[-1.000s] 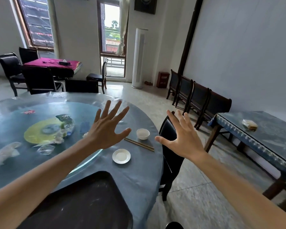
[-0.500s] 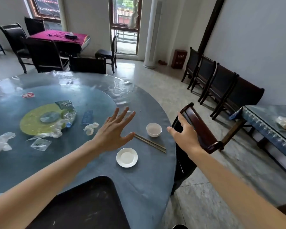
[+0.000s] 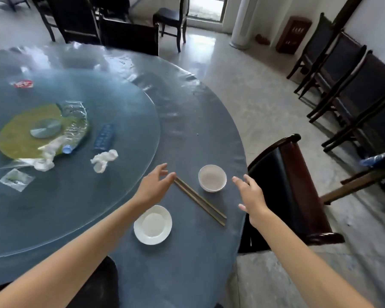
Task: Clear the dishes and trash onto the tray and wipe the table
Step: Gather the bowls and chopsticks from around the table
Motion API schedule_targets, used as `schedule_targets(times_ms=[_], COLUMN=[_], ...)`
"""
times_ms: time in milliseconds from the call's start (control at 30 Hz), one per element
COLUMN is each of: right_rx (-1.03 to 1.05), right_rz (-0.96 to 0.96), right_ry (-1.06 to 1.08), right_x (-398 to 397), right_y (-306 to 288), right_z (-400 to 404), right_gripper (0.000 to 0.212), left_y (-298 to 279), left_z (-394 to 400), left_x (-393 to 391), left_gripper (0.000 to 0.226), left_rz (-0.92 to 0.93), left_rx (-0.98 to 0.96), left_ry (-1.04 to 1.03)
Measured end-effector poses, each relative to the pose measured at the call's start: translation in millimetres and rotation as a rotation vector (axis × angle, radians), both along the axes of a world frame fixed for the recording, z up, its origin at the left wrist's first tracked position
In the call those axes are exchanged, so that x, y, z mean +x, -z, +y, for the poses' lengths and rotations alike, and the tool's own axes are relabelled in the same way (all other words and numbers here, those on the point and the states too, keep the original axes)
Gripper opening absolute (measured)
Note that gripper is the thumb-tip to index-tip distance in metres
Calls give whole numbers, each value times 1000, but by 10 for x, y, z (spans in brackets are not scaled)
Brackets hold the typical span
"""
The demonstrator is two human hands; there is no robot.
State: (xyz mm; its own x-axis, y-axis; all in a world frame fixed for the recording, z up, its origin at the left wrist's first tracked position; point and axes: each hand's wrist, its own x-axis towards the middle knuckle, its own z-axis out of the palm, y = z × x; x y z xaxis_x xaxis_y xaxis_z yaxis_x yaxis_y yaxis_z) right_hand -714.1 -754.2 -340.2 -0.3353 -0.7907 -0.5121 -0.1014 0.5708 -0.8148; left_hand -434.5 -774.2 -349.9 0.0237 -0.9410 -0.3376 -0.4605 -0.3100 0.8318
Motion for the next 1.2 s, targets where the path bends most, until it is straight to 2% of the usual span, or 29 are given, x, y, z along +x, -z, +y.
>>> schedule_targets(times_ms=[67,167,233,300,433,467,600,733,867,1067,1200], right_rx=[113,254,293,311,324,330,344,345,338,318,290], right_rz=[-106,-229,-277,-308,-260,-257,-294,-379,-436,-478,-481], right_ry=[33,45,46,45,-69,-102,-160,-160,-142,-149,-156], right_x=[-164,-344,-406,-437,-446,-437,-436,-450,-483,-527,-550], right_y=[201,477,632,774,999,1034,1138,1201,1236,1264,1285], right_z=[-210,-477,-620,-712,-799,-816,-900,-962,-967,-962,-937], right_gripper=[64,34,21,18,48,50,39,32,28,33,39], left_y=[227,542,719,882,1145,1168,1188,1171,1201,1235,1286], left_z=[-173,-349,-441,-521,-665,-699,-825,-905,-989,-1024,-948], left_x=[-199,-431,-554,-656,-766,-784,-877,-978,-1073,-1183,-1252], left_gripper=[33,16,12,17,25,29,42,41,34,27,26], left_rz=[147,324,335,314,59,-1,-162,-297,-321,-462,-581], left_rx=[219,427,500,553,501,488,507,576,619,599,504], left_ry=[-178,-376,-448,-500,-554,-564,-599,-566,-536,-412,-301])
